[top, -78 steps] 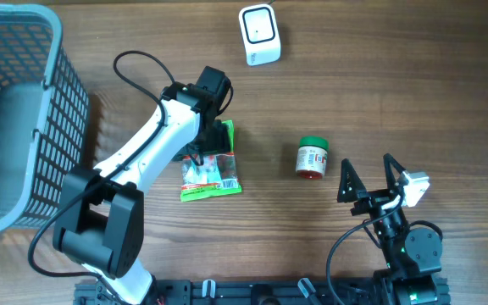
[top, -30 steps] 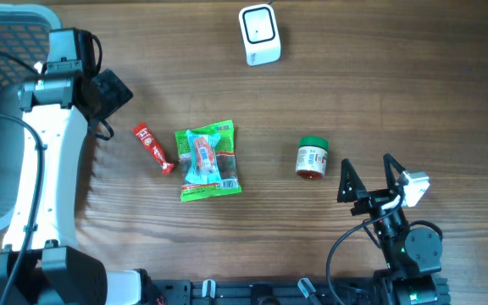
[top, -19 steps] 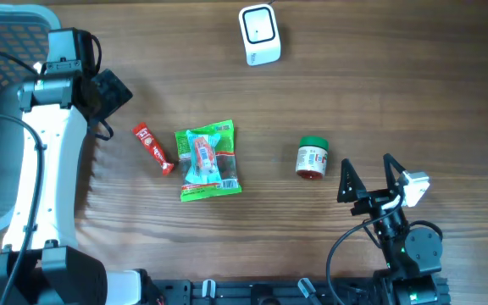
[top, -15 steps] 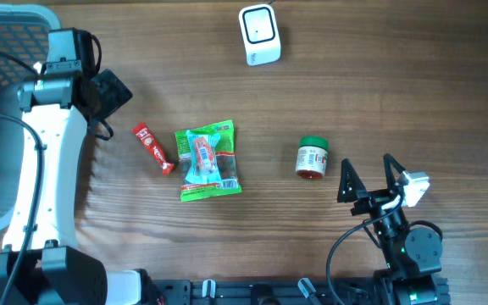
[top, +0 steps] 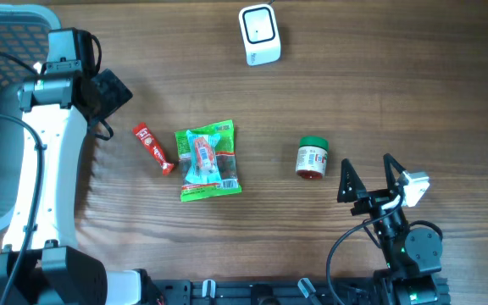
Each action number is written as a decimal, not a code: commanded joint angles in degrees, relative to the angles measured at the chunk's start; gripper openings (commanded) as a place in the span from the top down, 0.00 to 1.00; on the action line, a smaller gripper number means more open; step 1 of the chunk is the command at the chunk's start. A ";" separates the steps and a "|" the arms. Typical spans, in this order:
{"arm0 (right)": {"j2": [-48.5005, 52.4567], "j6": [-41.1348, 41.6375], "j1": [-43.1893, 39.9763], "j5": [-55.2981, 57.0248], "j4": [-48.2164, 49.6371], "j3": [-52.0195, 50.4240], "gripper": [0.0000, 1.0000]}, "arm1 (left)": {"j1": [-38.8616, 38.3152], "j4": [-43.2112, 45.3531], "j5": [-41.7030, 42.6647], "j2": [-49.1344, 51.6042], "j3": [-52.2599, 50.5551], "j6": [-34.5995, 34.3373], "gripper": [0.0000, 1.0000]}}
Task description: Scan the item barcode
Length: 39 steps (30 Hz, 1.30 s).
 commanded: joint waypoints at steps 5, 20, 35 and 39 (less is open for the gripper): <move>-0.24 0.42 -0.33 -0.09 0.15 -0.07 0.00 | 0.55 0.11 -0.96 -0.31 0.81 0.28 0.00; -0.26 0.20 -0.33 0.17 0.13 -0.07 0.00 | 0.52 0.11 -0.96 -0.31 0.81 0.28 0.00; 8.00 -1.53 -0.35 0.17 -16.90 22.86 0.00 | 0.52 0.11 -0.96 -0.31 0.81 0.28 0.00; 22.32 -1.64 -0.33 0.04 -33.31 42.77 0.00 | 0.52 0.11 -0.96 -0.31 0.81 0.28 0.00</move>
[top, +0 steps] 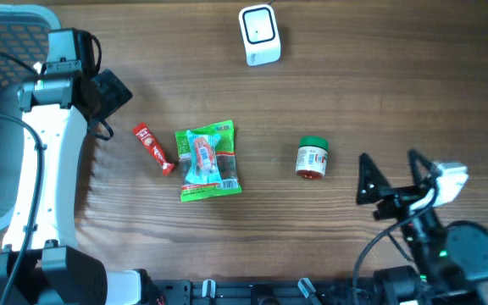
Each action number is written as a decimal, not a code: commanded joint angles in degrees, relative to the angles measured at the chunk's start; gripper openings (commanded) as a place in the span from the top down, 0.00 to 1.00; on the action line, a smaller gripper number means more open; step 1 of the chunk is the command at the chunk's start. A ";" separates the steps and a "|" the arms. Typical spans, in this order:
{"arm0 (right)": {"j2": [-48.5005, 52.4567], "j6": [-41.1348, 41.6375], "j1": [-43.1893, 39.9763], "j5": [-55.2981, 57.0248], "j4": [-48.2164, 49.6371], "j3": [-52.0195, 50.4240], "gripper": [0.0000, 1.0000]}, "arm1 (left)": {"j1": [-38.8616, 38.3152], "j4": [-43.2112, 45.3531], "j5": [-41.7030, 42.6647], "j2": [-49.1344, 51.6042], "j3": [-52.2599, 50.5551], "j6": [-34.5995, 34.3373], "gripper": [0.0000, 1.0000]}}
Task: Scan the item barcode
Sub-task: 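Move the right gripper over the green-capped jar and lower onto it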
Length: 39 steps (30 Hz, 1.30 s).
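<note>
Three items lie on the wooden table in the overhead view: a red candy bar, a green snack packet and a small jar with a green lid. The white barcode scanner stands at the far edge. My right gripper is open and holds nothing; it sits near the front edge, to the right of the jar and apart from it. My left gripper rests at the left, apart from the candy bar. Its jaws cannot be made out.
A grey mesh basket fills the far left under the left arm. Both arm bases stand along the front edge.
My right gripper has moved to the right, farther from the jar, still open. The left arm and all the items are where they were.
</note>
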 commanded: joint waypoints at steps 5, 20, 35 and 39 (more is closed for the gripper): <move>32.39 -0.26 -0.33 -2.95 -31.32 36.30 0.00 | 0.52 0.13 -0.96 -0.31 0.81 0.28 0.00; 82.49 -0.96 -0.33 -15.08 -51.34 64.83 0.00 | 0.55 0.13 -0.96 -0.31 0.81 0.28 0.00; 96.04 2.05 2.95 -7.74 -50.69 64.57 0.07 | 0.52 0.13 -0.96 -0.31 0.81 0.28 0.00; 97.74 2.71 4.26 -7.10 -51.10 63.84 0.06 | 0.52 0.11 -0.96 -0.31 0.81 0.28 0.00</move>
